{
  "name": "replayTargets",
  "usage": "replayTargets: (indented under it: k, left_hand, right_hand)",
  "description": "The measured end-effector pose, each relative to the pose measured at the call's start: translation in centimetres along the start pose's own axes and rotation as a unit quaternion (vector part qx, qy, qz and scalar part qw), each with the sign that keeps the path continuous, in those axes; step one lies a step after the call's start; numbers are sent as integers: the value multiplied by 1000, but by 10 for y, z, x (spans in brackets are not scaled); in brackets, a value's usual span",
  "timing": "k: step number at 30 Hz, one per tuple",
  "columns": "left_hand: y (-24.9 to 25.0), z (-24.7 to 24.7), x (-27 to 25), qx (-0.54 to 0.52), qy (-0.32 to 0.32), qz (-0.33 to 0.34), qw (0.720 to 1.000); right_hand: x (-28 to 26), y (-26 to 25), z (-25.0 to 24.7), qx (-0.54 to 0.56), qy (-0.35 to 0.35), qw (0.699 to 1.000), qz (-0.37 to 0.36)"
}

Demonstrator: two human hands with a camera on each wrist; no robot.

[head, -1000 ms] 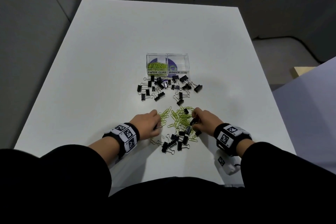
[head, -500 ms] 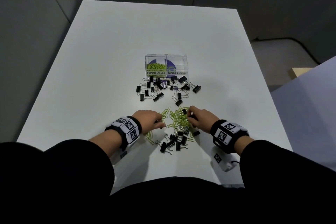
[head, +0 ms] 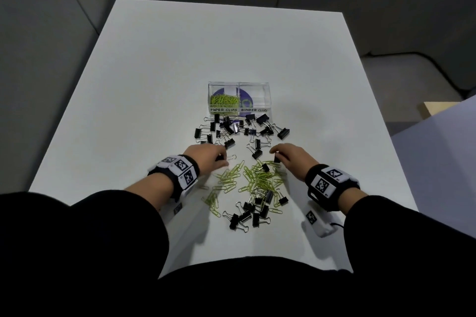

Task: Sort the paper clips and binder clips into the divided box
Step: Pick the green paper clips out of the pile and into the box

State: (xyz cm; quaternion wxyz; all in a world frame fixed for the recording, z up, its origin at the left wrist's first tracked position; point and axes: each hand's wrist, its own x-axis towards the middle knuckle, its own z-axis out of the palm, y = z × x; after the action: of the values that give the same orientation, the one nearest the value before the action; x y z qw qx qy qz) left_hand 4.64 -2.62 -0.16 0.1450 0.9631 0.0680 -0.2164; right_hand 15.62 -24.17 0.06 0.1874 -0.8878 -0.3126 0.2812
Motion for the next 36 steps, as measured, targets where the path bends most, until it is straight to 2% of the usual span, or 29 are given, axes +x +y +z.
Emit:
replayTargets:
  k: [5,11,15,16,18,20,22,32,36]
  left_hand:
    - [-13,-16,27,-49,33,-60,996]
    - [-19,-22,45,-85,49,-81,992]
    - [-13,-24,48,-98,87,-70,989]
    - [-9,-23,47,-84,77,-51,992]
    - [4,-19,41,-36,11,15,999]
    - [20,-10,29,9,-68,79,995]
    - [30,1,17,37,-114,112,986]
    - [42,35,-31,70,-130,134,980]
    - [43,50,-47,85,-125,146,978]
  right_hand:
    - [35,1,-8,0,42,999,29]
    - [65,-3,-10,-28,64,997,28]
    - [65,-6,-11,-89,91,991,-45]
    - [61,-6,-9,-91,78,990,-69]
    - [48,-7,-4,-96,22,989,-107]
    - [34,-5,2,-120,-24,982,-144]
    - [23,1,7,-155,-46,972,-168]
    - [6,0,28,-229,17,959,-167]
    - [-9,-11,26,-218,8,965,-143]
